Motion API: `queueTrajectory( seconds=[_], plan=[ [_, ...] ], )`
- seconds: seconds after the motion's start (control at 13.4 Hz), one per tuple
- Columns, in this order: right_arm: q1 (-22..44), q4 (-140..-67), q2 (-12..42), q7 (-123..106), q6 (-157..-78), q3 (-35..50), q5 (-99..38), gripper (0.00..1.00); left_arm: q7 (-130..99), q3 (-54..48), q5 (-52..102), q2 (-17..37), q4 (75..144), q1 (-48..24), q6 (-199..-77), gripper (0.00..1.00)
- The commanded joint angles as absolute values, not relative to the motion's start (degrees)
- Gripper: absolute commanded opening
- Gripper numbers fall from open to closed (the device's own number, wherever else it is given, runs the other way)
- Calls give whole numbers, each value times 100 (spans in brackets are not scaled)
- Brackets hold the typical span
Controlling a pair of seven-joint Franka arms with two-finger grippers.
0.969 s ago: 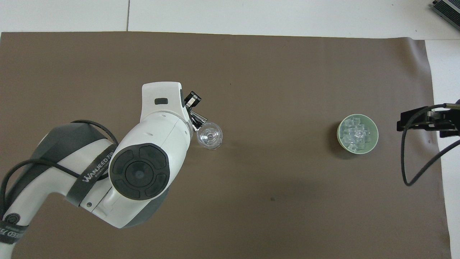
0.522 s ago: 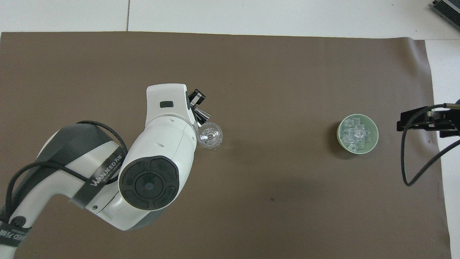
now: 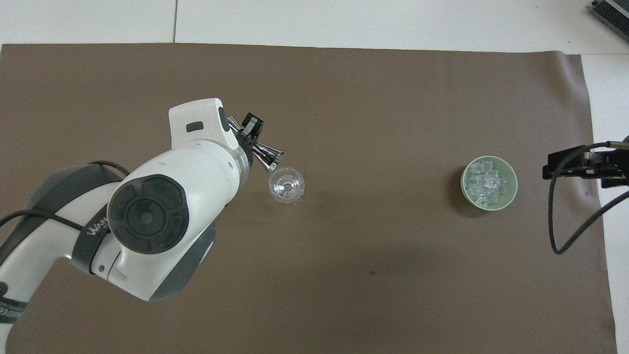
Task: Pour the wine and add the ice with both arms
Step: 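Tilt the silver cup over the clear glass with the left gripper, then turn the silver cup upright and draw the left gripper back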
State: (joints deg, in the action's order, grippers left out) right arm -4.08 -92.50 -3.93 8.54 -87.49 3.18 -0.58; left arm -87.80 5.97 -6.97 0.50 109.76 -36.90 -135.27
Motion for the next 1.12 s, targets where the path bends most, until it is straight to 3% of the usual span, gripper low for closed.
queueTrajectory(
  seconds=[0.0,0.67,1.04],
  plan=[
    [-422,-9343,-483,721,-8692,325,-62,100,-7713,571,346,-149,11039,-3306,-13430,0],
    [-422,-9343,-483,721,-8692,325,-62,100,-5714,589,3810,-658,11600,-1549,-12217,0],
    [-422,-9343,-483,721,-8692,325,-62,100,-5353,598,5640,-563,11909,-635,-11770,0]
  ],
)
